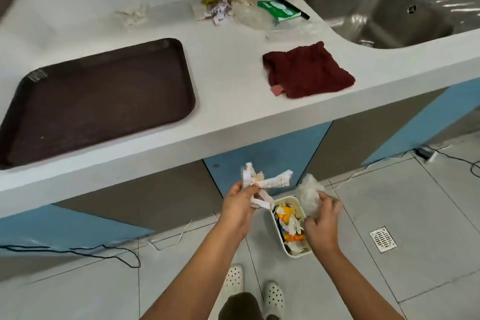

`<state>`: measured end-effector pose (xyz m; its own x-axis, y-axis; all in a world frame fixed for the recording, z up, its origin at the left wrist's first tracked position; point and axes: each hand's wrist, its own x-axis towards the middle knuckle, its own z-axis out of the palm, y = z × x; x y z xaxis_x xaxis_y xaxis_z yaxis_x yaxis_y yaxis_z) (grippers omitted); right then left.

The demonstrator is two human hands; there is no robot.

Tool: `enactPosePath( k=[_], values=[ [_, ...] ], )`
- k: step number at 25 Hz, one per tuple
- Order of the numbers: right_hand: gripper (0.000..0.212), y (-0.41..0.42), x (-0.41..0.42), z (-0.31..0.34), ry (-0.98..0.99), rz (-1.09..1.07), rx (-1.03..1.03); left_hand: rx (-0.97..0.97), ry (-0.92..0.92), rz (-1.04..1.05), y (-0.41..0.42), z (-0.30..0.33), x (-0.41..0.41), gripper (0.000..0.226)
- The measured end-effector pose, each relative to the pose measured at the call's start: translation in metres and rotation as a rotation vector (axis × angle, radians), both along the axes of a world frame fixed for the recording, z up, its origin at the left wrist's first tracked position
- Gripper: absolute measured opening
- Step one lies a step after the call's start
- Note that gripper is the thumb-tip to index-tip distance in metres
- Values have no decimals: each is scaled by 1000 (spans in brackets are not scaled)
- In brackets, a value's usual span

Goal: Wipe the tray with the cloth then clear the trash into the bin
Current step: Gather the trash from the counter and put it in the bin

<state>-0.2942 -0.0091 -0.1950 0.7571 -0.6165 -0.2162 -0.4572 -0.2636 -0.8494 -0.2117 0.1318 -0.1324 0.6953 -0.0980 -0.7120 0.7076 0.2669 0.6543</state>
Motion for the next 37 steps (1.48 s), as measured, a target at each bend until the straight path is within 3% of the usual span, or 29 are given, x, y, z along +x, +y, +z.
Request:
enactPosePath(
  k=[5,11,20,28,31,35,37],
  values=[
    [58,-9,-38,-72,149,-48,70,111,87,-67,-17,-63,-9,26],
    [31,-14,-53,-150,354,-64,165,259,154,-168,-26,-154,-7,28],
    [33,-26,-47,-290,441,-243,222,411,169,-379,-58,-302,3,20],
    [39,-58,-35,-391,545,-34,103,603,-68,-630,-112,-403,20,16],
    [45,-73,-28,-417,632,115,1,645,-186,-747,-133,-427,19,20],
    [48,-79,-19,-445,673,115,-20,774,-369,-813,-148,-457,19,30],
    [57,-78,-12,-459,705,222,-15,803,-402,-958,-152,-477,23,37]
  ],
)
